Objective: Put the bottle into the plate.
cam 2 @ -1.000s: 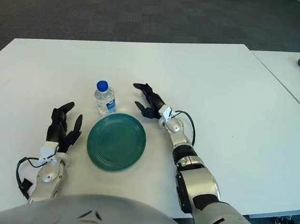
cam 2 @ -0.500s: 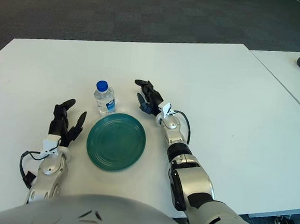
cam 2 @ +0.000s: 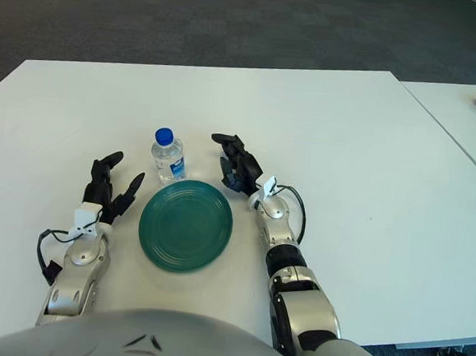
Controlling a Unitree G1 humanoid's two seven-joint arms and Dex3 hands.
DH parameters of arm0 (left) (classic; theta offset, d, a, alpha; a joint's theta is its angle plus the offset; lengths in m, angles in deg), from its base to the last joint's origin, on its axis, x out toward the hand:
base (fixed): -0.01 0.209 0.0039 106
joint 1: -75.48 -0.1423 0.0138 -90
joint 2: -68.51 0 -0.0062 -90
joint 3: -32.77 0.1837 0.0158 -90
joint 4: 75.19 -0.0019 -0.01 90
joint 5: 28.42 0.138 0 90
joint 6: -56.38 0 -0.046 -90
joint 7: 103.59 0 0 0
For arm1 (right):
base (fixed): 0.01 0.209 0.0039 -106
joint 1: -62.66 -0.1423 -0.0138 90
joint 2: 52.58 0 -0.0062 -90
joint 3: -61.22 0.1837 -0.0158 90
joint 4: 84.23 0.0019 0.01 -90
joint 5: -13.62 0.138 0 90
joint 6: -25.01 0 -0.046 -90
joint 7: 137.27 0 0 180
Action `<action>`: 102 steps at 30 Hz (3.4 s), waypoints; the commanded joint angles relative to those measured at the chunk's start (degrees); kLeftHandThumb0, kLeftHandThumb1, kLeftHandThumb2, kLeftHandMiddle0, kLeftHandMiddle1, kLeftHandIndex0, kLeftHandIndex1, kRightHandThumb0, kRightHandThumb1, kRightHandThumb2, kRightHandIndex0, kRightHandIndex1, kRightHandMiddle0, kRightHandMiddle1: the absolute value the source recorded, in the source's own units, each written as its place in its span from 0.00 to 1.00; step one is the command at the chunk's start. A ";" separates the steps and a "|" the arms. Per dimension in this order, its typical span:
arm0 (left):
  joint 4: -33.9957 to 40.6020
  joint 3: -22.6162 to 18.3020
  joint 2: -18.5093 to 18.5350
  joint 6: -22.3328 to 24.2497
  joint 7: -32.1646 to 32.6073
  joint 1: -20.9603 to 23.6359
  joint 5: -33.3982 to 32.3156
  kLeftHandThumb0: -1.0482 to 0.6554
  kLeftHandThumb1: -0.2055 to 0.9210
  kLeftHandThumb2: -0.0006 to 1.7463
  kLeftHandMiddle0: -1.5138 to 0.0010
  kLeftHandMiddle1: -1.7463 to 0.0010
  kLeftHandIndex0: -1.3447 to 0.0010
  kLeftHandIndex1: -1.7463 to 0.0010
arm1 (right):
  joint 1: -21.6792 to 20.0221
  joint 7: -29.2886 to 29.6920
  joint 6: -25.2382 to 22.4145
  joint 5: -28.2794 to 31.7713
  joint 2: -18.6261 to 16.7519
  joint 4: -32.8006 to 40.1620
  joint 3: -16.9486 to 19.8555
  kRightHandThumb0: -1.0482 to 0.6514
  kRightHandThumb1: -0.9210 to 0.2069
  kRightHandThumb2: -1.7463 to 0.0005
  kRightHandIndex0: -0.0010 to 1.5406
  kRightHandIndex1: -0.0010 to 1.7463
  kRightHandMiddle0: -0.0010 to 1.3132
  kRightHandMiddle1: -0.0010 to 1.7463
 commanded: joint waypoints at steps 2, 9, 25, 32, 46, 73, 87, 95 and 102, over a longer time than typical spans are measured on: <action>-0.38 1.23 1.57 1.99 -1.86 1.34 1.38 0.07 0.98 0.05 0.79 1.00 1.00 0.57 | 2.89 -0.02 -5.24 0.25 -0.31 3.42 -0.87 0.17 0.00 0.56 0.24 0.01 0.00 0.50; 1.34 2.58 3.11 5.18 -3.98 1.90 2.82 0.06 0.98 0.04 0.81 1.00 1.00 0.58 | 2.24 1.33 -7.45 -0.53 -1.05 1.11 -1.28 0.19 0.00 0.55 0.23 0.01 0.00 0.48; 3.68 6.69 6.31 12.51 -6.59 6.05 8.62 0.00 1.00 0.08 0.87 1.00 1.00 0.78 | 2.22 5.77 -6.26 -3.32 -2.36 -0.66 -3.13 0.19 0.00 0.49 0.26 0.01 0.00 0.48; 6.39 8.67 7.44 15.44 -7.30 6.31 11.43 0.00 1.00 0.14 0.92 1.00 1.00 0.87 | 0.11 7.76 -4.67 -4.28 -2.54 -4.80 -3.27 0.16 0.00 0.47 0.26 0.01 0.00 0.49; 6.50 10.72 9.25 19.68 -9.08 8.63 15.87 0.00 1.00 0.23 0.95 1.00 1.00 0.92 | -1.86 10.94 -3.02 -4.76 -2.45 -9.93 -2.76 0.11 0.00 0.44 0.24 0.00 0.00 0.47; -1.51 6.56 5.18 15.02 -7.08 13.21 9.85 0.01 1.00 0.12 0.86 0.98 1.00 0.67 | 9.24 7.46 -2.78 5.29 1.12 3.49 7.05 0.12 0.00 0.54 0.31 0.04 0.07 0.54; -5.16 6.94 4.73 14.92 -5.61 15.77 10.90 0.01 1.00 0.14 0.84 0.98 1.00 0.64 | 13.86 7.47 -1.93 7.70 -0.77 12.05 8.33 0.15 0.00 0.57 0.36 0.06 0.12 0.55; -6.70 6.90 4.16 14.23 -5.81 17.10 10.18 0.02 1.00 0.13 0.84 0.99 1.00 0.64 | 17.85 6.06 -2.81 8.95 -1.02 16.14 8.33 0.15 0.00 0.57 0.36 0.06 0.12 0.55; -7.82 6.95 3.95 13.48 -6.27 18.15 9.35 0.02 1.00 0.13 0.85 0.99 1.00 0.64 | 19.11 6.93 -3.45 8.69 -1.96 17.16 8.47 0.13 0.00 0.58 0.37 0.07 0.17 0.57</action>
